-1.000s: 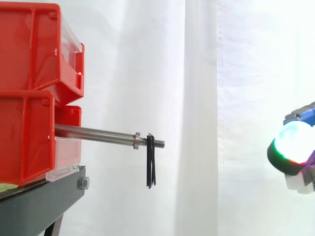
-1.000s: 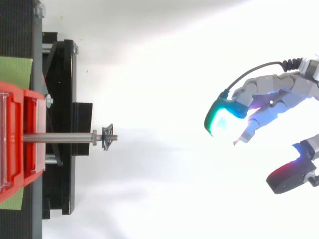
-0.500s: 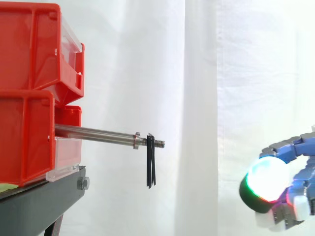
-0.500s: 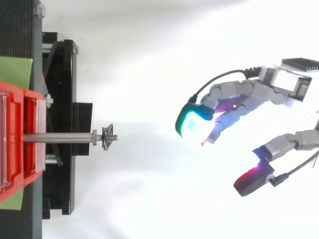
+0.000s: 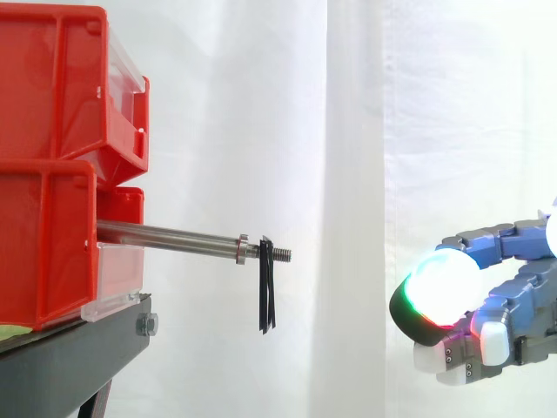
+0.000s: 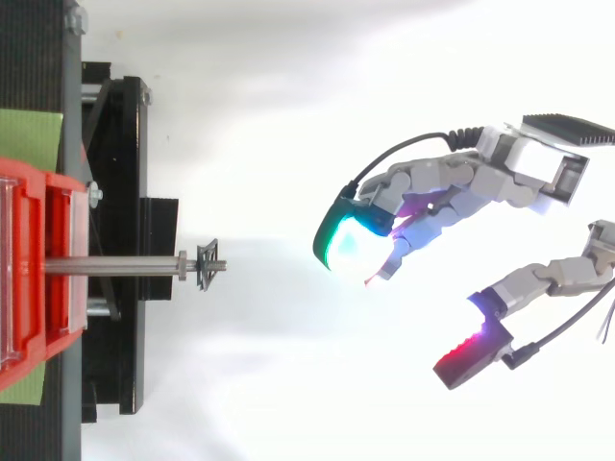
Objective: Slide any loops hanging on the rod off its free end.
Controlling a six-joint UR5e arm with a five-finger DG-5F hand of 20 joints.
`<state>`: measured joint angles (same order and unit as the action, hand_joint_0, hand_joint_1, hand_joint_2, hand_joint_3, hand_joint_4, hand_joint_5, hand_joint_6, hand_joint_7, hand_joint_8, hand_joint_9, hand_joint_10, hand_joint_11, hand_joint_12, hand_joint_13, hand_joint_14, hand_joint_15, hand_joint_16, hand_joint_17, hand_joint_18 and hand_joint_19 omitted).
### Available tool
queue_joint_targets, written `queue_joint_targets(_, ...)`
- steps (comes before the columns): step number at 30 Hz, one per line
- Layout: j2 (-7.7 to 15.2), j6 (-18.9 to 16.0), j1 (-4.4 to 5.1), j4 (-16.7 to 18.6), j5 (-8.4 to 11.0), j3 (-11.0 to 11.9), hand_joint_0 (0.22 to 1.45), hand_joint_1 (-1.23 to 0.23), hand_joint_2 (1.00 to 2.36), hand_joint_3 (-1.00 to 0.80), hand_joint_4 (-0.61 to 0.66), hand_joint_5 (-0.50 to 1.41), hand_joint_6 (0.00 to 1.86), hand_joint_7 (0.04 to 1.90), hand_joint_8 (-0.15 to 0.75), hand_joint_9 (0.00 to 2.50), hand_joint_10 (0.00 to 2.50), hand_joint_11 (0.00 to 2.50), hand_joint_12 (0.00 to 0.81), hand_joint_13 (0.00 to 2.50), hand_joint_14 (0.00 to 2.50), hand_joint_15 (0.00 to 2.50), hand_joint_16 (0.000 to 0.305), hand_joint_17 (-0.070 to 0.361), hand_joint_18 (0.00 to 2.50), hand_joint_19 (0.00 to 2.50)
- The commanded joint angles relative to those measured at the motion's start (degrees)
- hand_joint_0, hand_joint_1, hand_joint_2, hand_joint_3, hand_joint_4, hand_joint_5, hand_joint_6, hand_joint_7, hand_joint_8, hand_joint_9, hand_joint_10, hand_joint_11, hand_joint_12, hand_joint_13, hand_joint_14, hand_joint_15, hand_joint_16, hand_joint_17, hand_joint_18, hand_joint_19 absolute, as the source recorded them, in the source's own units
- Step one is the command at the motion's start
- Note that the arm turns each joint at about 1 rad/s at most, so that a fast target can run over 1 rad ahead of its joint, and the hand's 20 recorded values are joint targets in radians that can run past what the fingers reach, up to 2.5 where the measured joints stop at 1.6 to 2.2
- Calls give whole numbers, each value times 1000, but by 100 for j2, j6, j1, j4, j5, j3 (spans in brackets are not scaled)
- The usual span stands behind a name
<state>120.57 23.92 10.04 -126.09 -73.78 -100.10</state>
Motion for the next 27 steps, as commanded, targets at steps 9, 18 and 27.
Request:
queue_joint_targets(9, 2, 262, 25, 49, 110, -1, 561, -706, 1002, -470, 328, -170, 503, 967, 333, 896, 9, 389, 336, 680, 2, 82, 43, 97, 539, 185)
queue_joint_targets(18, 521, -45, -10, 190, 233, 289, 563, -693, 1003, -461, 328, -168, 503, 964, 336, 905, 11, 397, 338, 685, 2, 84, 43, 97, 545, 178)
queue_joint_targets(27, 995, -634, -28, 216, 207, 799, 563, -690, 1003, -460, 329, -167, 503, 963, 332, 904, 9, 393, 339, 686, 2, 81, 43, 97, 545, 185)
